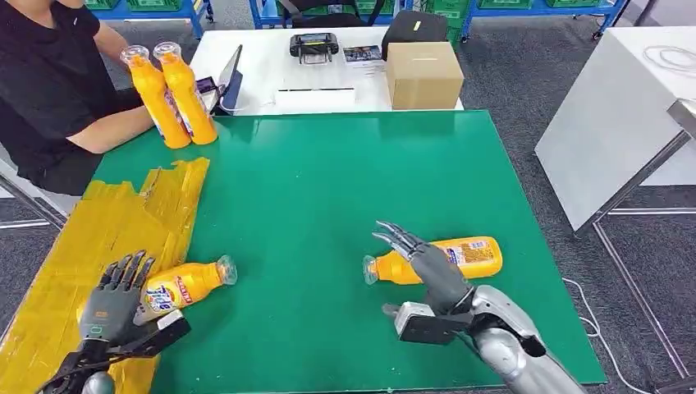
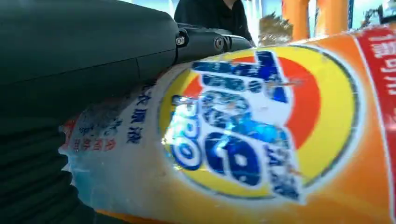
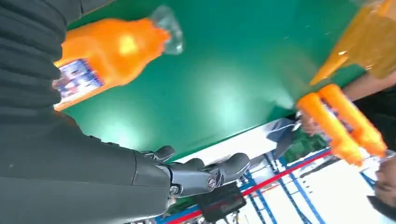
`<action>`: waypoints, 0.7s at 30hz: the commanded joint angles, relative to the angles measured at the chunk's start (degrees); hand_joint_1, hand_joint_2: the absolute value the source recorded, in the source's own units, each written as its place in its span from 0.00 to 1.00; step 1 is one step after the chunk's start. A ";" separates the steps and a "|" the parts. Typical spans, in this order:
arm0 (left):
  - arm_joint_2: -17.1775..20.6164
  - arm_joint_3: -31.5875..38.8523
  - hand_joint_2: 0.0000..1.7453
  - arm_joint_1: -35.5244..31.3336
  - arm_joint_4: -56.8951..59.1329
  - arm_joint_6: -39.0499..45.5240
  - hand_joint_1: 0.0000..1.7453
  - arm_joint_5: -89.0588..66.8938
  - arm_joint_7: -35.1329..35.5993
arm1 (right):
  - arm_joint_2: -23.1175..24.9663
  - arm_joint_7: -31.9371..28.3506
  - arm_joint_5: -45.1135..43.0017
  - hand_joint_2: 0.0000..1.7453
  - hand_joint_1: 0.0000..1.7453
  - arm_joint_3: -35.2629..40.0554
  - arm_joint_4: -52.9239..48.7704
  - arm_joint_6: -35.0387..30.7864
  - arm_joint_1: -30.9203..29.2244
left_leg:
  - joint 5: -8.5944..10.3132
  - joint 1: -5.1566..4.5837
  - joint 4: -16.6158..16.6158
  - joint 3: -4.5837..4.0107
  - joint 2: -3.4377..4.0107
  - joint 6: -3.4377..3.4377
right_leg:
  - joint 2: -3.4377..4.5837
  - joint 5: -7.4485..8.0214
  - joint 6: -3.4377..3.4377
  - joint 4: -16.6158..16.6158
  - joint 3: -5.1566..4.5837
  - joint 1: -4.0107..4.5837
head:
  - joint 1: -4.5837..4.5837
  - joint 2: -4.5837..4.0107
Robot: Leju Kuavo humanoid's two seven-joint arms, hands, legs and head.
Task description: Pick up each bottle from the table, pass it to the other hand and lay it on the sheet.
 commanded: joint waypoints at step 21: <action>-3.14 2.32 0.00 6.95 -6.63 -16.14 0.00 28.14 -17.43 | -7.64 5.03 -0.08 1.00 0.00 -0.60 12.71 5.66 -8.83 | 0.07 -0.04 -0.06 -0.23 0.19 0.03 | 0.23 0.08 -0.01 -0.05 -0.32 -0.04 | 0.00 0.00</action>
